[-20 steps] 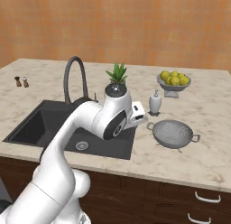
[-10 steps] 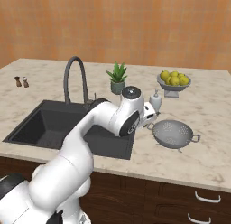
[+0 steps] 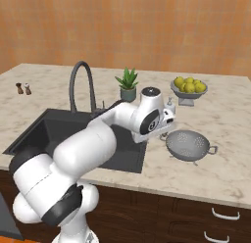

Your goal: Put the colander in the sink, put the tangerine in the colander, and turn on the sink faucet and pour water over the colander.

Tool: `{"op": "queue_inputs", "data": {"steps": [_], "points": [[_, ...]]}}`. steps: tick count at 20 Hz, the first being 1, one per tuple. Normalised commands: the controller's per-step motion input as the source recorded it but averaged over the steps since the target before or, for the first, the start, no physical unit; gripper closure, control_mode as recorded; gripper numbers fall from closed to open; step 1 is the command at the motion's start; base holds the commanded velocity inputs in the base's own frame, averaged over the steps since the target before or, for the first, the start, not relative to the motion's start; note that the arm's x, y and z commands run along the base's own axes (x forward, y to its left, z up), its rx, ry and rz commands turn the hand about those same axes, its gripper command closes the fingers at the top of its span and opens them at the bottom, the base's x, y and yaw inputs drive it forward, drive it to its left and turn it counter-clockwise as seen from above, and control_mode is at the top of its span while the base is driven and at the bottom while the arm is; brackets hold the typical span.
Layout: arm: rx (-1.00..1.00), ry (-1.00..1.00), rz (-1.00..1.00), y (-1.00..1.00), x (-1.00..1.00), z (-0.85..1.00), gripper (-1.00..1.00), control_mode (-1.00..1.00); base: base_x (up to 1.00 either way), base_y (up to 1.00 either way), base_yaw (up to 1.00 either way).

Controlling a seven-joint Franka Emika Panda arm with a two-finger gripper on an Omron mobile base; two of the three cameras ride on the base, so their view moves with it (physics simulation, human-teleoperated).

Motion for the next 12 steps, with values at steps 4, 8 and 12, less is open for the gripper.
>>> {"op": "queue_inputs", "data": {"steps": [4, 8, 12], "points": [[-0.03, 0.0, -0.02, -0.36, 0.11, -0.27, -1.0, -1.0, 0.0, 0.0, 0.0], [0.0, 0.0, -0.03, -0.35, 0.08, -0.39, -1.0, -1.0, 0.0, 0.0, 0.0], [-0.05, 0.0, -0.04, -0.15, 0.23, -0.41, -1.0, -1.0, 0.0, 0.0, 0.0]]}}
